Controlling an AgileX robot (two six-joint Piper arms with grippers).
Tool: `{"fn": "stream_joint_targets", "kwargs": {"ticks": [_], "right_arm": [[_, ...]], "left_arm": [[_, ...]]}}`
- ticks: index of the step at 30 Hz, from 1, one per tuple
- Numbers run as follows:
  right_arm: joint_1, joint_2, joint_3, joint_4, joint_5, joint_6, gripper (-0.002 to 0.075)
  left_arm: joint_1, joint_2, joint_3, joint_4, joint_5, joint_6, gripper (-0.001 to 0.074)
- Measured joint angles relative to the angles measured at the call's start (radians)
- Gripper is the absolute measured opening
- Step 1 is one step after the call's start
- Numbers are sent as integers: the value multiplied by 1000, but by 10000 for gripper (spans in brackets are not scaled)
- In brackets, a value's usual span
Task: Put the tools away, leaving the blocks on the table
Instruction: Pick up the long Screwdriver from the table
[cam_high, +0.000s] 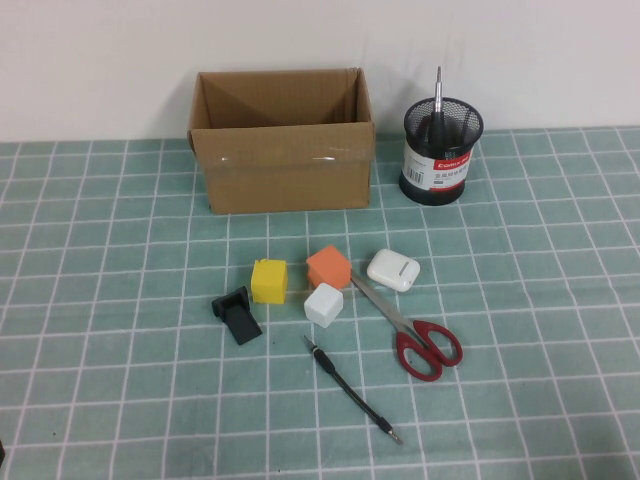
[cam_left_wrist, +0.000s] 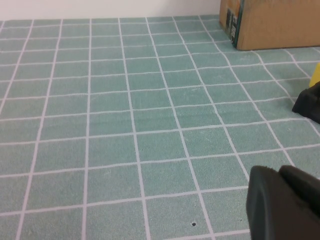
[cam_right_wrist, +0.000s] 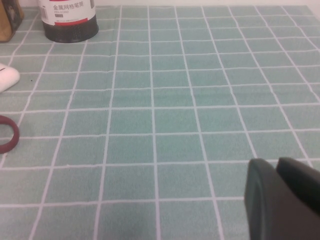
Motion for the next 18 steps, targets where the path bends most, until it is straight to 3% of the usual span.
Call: {"fn": "stream_joint_targets", "kwargs": {"ticks": [8,14,18], "right_arm": [[0,0,0,35,-30,6,-11],[0,0,2,382,-193,27,-11],[0,0,2,525,-260,23,-11]], "left_arm": [[0,0,0,0,2,0,-1],[0,0,0,0,2,0,-1],[0,0,0,0,2,0,-1]]}}
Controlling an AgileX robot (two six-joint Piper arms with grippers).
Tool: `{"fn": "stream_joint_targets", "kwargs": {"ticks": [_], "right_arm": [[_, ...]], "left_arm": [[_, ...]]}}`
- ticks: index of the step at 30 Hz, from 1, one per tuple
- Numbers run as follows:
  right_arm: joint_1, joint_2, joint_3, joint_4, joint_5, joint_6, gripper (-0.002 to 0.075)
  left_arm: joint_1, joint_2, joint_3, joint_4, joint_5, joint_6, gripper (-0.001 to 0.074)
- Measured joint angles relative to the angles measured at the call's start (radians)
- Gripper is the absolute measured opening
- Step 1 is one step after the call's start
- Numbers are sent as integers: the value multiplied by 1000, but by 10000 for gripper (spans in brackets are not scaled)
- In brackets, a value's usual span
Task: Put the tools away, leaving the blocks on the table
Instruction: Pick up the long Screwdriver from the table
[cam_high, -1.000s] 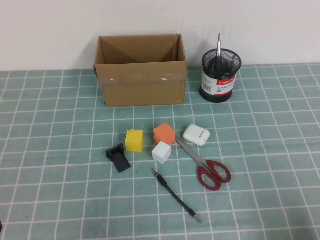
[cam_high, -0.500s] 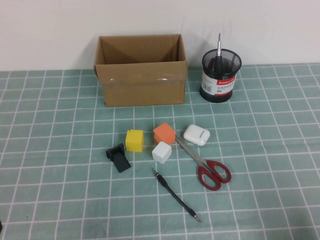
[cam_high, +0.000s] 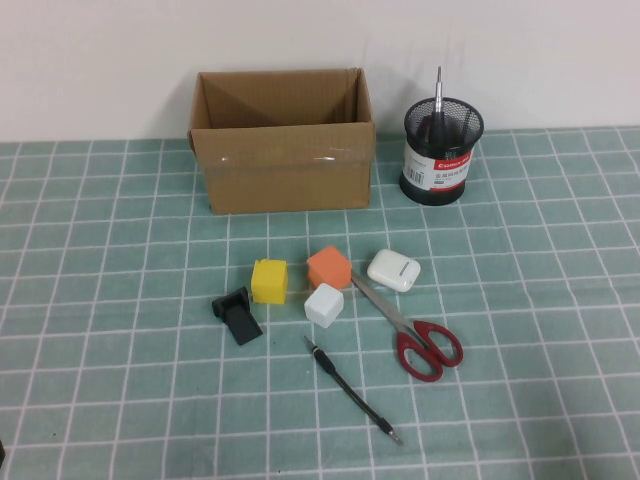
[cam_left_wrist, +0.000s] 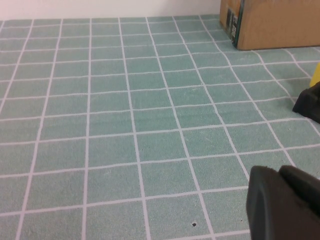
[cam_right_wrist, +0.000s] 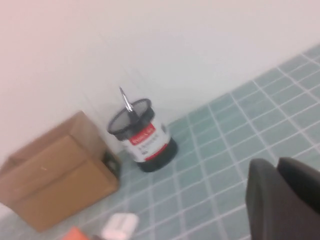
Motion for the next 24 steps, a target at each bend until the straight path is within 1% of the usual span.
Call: {"fn": "stream_joint_targets", "kwargs": {"ticks": [2,4,6,10,13,18,20,22,24], "right_arm": [[0,0,-2,59,17,0,-10],[0,10,-32,78,104,0,-8],[0,80,-101,74,195,0,-7],[0,346,-292,-22,427,-19,-7],[0,582,-448,-93,595,-86,-7],[7,946,-697,-125,728,-208,-7],[40,1079,-780,-142,742,-224,-7],[113,1191,-860,-167,748,-221,-7],[217,1310,-949,-212,756,-188,-7]], "left_arm": [[0,0,0,0,0,0,-1],[0,0,0,0,0,0,-1],[0,0,0,0,0,0,-1],[0,0,0,0,0,0,-1],[0,0,0,0,0,0,-1],[0,0,0,0,0,0,-1],[0,0,0,0,0,0,-1],[0,0,0,0,0,0,-1],[0,0,0,0,0,0,-1]]}}
